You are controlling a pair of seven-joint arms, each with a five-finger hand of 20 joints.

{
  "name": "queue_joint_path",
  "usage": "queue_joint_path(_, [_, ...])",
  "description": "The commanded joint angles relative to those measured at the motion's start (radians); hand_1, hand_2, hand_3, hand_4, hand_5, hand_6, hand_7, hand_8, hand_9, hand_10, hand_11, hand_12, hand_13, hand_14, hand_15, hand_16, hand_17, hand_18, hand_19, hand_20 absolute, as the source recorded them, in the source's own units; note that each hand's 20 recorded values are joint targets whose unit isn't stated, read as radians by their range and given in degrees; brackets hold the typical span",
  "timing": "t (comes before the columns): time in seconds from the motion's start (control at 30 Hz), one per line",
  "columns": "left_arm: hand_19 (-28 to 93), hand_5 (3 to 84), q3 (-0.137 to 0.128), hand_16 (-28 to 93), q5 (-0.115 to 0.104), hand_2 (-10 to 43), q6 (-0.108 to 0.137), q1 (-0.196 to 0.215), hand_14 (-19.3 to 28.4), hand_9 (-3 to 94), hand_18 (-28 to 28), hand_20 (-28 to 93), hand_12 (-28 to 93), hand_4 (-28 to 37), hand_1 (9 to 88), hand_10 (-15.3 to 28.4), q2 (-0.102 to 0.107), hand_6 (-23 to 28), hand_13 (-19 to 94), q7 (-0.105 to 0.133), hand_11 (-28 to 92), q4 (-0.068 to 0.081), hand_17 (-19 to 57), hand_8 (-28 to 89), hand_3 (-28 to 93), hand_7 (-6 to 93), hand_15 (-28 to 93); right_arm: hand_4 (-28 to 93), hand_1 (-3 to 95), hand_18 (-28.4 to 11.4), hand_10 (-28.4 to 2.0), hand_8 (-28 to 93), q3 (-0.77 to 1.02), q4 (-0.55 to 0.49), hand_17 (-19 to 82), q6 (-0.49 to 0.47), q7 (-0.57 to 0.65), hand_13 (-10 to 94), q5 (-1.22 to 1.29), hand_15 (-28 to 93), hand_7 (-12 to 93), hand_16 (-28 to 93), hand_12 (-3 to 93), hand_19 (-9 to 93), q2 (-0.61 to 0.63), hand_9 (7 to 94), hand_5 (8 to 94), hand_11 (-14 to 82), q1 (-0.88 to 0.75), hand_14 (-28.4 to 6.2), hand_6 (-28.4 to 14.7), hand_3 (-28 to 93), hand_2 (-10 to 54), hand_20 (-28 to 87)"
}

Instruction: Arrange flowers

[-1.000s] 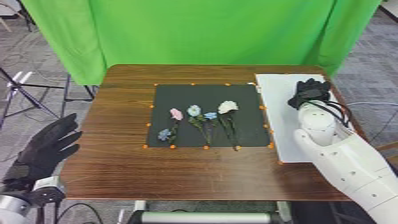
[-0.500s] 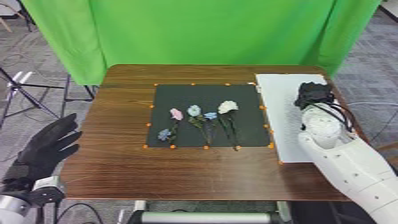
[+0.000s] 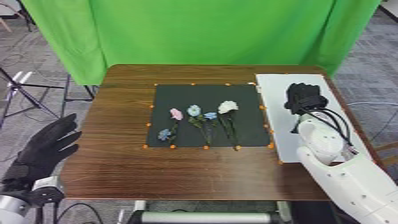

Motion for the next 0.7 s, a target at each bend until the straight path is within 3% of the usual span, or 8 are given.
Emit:
queue_joint_path(0.03, [36, 20.8, -0.001, 5, 0.002, 0.0, -0.006, 0.007, 12.7, 18.8, 18.4, 8, 19, -27.5, 25.3, 9.2, -0.004, 1.2, 13, -0.009, 10, -0.003, -13.3, -11, 70, 21.6, 19, -28, 51.1, -16.4, -4.5, -4, 0.004, -0.191, 30, -0.062, -0.097, 84, 0.078, 43, 53, 44, 52.9, 73, -0.025, 87.4, 70.8, 19.1, -0.066, 2.8, 3.3, 84, -9.5, 46])
queue_joint_path(0.37, [36, 20.8, 0.004, 5, 0.004, 0.1, -0.006, 0.001, 12.7, 18.7, 18.4, 8, 19, -27.6, 25.5, 9.2, -0.005, 1.2, 13, -0.011, 10, -0.004, -13.3, -11, 70, 21.7, 19, -28, 51.4, -16.5, -4.6, -4, -0.031, -0.226, 30, -0.192, -0.154, 84, 0.098, 43, 53, 44, 52.8, 73, -0.082, 87.3, 70.2, 18.8, -0.075, 2.8, 3.4, 83, -9.5, 46])
queue_joint_path(0.7, [36, 20.8, 0.003, 5, 0.004, 0.3, -0.007, 0.001, 12.8, 18.8, 18.4, 8, 19, -27.5, 25.3, 9.2, -0.005, 1.1, 13, -0.01, 10, -0.003, -13.3, -11, 70, 21.8, 19, -28, 51.3, -16.7, -4.6, -4, -0.045, -0.24, 30, -0.253, -0.167, 84, 0.098, 43, 53, 44, 52.5, 73, -0.086, 87.1, 69.9, 18.9, -0.09, 2.8, 3.4, 83, -9.5, 46])
